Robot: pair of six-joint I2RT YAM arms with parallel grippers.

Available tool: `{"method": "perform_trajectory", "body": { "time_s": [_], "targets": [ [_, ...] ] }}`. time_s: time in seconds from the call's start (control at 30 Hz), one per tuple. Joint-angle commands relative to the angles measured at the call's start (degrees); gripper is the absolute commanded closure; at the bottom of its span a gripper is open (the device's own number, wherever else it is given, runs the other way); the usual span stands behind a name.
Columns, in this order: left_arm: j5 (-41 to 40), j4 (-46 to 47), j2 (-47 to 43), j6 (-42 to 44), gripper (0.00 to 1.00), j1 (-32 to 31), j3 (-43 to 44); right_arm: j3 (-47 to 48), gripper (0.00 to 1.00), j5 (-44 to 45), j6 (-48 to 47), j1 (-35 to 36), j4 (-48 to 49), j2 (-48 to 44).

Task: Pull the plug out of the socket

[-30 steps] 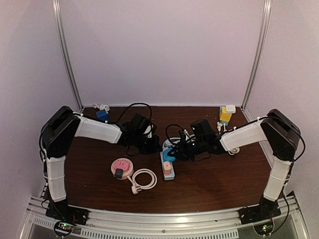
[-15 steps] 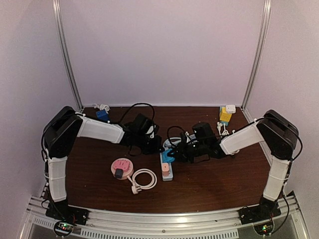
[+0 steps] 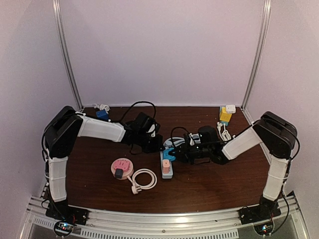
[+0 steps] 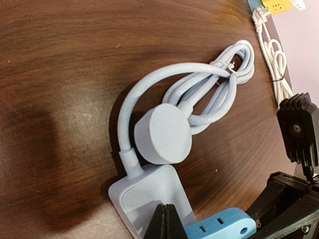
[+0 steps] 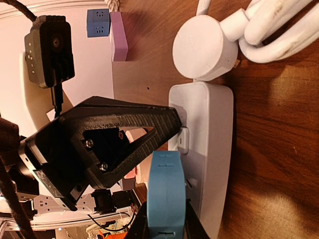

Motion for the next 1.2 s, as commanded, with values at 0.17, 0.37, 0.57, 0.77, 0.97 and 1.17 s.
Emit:
{"method": "perform_trajectory", "body": {
  "time_s": [0.17, 0.37, 0.57, 0.77, 0.97, 1.17],
  "targets": [
    [-2.6, -9.4, 3.2, 1.4, 1.0, -1.3, -2.5, 0.5, 1.0, 1.8, 1.4, -1.6, 7.5, -1.5],
    [-3.1, -9.5, 3.2, 1.8, 1.0, -1.7, -2.9, 1.3, 1.0, 2.2, 3.0, -2.1, 3.9, -1.2],
    [-3.2, -9.3, 3.3, 1.9, 1.0, -1.9, -4.1, 1.7, 1.0, 2.2, 5.3, -3.0, 4.0, -1.9],
    [-3.0, -9.3, 3.3, 2.0, 1.0, -1.9, -4.2, 3.8, 1.0, 0.6, 5.2, -2.9, 3.6, -2.2],
    [-2.7, -9.6, 3.1, 2.4, 1.0, -1.9, -2.3, 4.3, 1.0, 6.0, -5.5, -2.9, -11.4, -9.6],
    [-2.5, -11.5, 3.1, 3.6, 1.0, -1.9, 3.5, 3.5, 1.0, 12.6, -16.3, -3.0, -26.6, -16.3]
  ]
}}
